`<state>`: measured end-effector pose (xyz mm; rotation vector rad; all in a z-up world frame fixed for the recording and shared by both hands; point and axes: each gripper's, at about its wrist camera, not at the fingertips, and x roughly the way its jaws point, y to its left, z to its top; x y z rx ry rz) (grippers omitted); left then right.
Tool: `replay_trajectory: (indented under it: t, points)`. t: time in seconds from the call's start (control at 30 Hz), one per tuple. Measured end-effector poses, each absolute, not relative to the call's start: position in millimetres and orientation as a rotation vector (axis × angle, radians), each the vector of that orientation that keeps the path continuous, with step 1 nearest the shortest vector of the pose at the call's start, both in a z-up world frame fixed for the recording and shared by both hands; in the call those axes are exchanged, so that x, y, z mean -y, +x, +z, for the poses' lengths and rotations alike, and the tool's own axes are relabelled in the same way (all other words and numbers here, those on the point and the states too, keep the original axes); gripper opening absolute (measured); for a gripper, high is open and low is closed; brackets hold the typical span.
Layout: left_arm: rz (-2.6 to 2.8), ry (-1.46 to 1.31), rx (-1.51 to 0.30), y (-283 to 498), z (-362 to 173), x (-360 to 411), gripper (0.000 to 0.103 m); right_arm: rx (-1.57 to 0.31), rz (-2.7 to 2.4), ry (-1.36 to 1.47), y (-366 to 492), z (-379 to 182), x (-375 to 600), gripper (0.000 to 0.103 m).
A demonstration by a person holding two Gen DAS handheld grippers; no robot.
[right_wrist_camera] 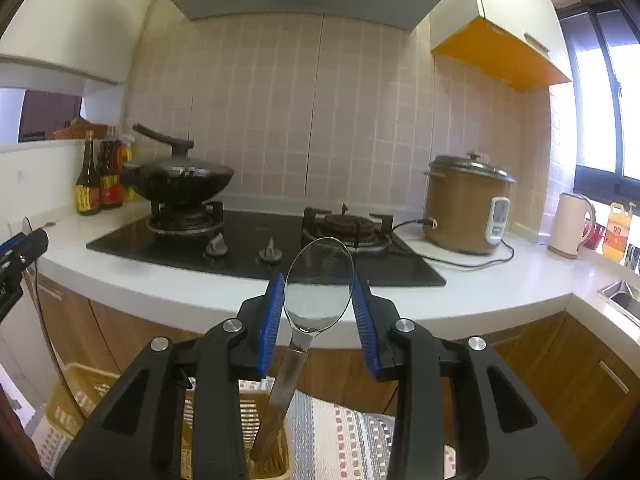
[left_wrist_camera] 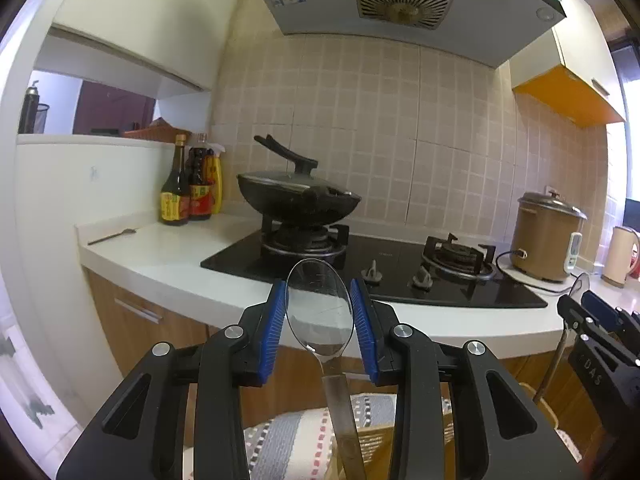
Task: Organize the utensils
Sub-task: 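Lift both spoons over the tan holder and open both tools to drop them in, then grasp a wooden chopstick with the left tool while the right tool grasps another chopstick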
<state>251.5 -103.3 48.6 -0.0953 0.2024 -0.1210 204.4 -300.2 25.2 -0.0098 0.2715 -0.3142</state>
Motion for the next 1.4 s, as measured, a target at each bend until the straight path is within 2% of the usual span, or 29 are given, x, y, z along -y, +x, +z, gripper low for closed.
replay_trajectory:
  t: [0.33,0.43,0.47,0.5,0.53,0.57,0.93,1.23,1.4]
  points:
    - [-0.140,-0.071,-0.213,246.3,38.8,103.0,0.033,-0.304,-0.275,-0.008,202.3,8.8,295.7,0.033]
    - [-0.158,-0.093,-0.222,241.7,42.5,97.3,0.045,-0.319,-0.261,-0.001,195.6,9.7,296.4,0.035]
    - [-0.159,-0.095,-0.223,240.2,43.5,95.7,0.045,-0.320,-0.258,0.002,191.7,11.0,296.9,0.035]
    - [-0.168,-0.097,-0.228,238.3,45.0,93.9,0.046,-0.321,-0.255,0.003,189.2,12.4,297.2,0.041]
    - [-0.178,-0.101,-0.233,236.7,46.3,92.8,0.048,-0.321,-0.247,0.005,184.7,14.4,297.4,0.051]
    - [-0.185,-0.109,-0.237,233.8,47.9,90.4,0.051,-0.315,-0.235,0.010,179.2,16.4,297.5,0.052]
    - [-0.224,-0.154,-0.258,183.0,69.5,62.6,0.051,-0.289,-0.217,0.018,111.5,42.8,284.5,0.052]
    - [-0.275,-0.196,-0.473,149.1,49.4,17.6,0.053,-0.335,-0.186,0.030,59.6,42.7,271.0,0.052]
    - [-0.290,-0.220,-0.703,147.9,6.4,-1.7,0.053,-0.436,-0.147,0.061,53.7,26.2,267.7,0.052]
